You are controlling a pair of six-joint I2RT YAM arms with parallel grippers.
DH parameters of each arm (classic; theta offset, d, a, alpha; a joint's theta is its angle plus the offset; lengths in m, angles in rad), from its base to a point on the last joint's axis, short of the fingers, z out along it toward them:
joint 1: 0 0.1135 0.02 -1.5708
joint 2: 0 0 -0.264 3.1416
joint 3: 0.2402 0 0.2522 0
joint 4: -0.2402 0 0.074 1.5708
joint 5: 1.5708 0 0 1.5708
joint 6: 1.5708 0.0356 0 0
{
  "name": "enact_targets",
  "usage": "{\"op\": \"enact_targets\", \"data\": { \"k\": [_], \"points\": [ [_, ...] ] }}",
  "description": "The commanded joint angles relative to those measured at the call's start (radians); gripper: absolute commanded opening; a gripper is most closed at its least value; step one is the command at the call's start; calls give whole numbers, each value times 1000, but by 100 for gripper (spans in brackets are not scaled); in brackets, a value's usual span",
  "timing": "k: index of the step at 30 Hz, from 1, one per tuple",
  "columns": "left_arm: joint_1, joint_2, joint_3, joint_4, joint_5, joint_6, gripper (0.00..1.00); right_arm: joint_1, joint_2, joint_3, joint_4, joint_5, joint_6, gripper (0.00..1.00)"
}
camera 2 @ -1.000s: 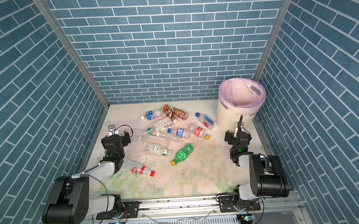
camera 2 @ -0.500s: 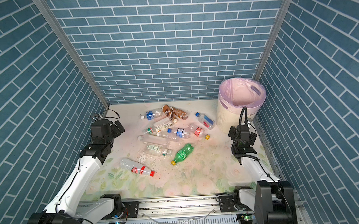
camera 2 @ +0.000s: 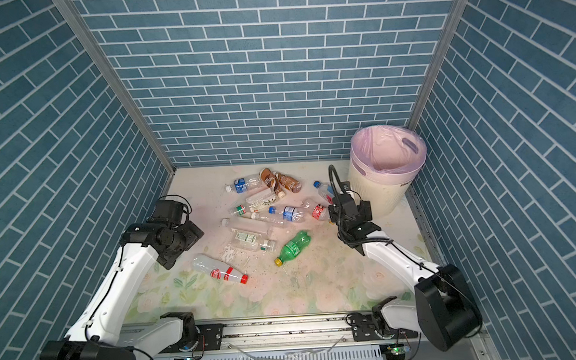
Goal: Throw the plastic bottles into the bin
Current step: 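Lower the left gripper onto the clear red-label bottle and close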
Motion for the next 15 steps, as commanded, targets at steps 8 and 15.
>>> {"op": "enact_targets", "data": {
  "k": [8, 15],
  "points": [
    [-10, -12, -201, -33, 153, -170, 99, 107, 42, 177, 11, 111, -124, 99],
    [-10, 47, -261, 94, 150, -170, 99, 108, -2, 209, -57, 0, -120, 99]
  ]
}}
